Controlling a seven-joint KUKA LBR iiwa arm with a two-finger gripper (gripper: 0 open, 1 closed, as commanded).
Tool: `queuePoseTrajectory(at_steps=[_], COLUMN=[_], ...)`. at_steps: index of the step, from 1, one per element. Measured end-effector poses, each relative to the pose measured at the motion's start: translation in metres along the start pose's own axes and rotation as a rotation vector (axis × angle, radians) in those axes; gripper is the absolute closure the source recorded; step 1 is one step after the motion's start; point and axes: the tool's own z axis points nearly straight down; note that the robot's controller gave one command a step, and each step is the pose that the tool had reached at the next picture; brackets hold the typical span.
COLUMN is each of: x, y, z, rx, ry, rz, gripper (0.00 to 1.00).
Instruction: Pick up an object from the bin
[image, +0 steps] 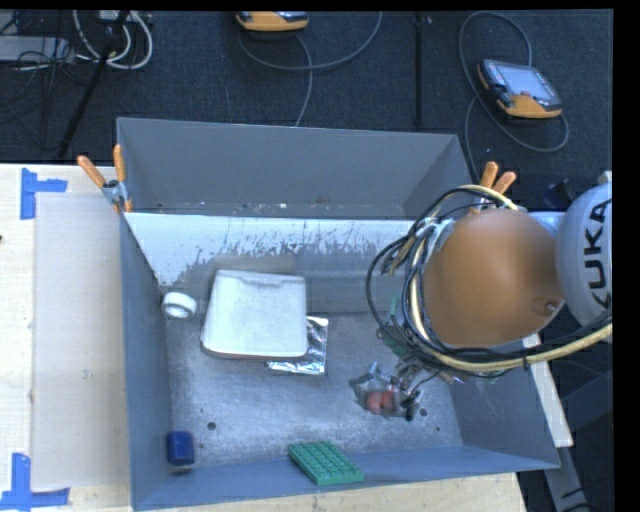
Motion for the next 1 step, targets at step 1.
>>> queuePoseTrajectory(at_steps=[1], x=[0.0102], y=[-0.0302], z=[-0.0835], rx=[-0.002], ry=[0.002], rz=[0.318], gripper=[1.00])
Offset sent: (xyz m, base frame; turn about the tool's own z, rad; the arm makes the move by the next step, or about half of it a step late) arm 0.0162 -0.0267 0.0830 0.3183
